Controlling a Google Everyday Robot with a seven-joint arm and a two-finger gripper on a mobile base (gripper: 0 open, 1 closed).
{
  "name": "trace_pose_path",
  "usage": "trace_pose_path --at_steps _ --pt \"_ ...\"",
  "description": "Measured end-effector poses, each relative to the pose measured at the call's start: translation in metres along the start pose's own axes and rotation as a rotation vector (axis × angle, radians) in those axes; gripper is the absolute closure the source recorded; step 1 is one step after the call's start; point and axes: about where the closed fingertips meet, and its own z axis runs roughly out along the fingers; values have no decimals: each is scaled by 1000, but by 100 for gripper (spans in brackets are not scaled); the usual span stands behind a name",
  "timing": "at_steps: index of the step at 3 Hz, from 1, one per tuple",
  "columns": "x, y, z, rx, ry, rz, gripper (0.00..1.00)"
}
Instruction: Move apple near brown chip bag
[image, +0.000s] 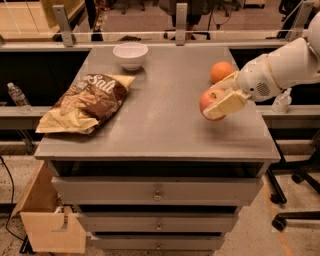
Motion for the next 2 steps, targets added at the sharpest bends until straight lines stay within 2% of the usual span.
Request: trace_pose_path --at_steps 1,2 --pt "0 0 0 0 0 0 100" --pt "-49 -8 40 -21 -62 -56 100"
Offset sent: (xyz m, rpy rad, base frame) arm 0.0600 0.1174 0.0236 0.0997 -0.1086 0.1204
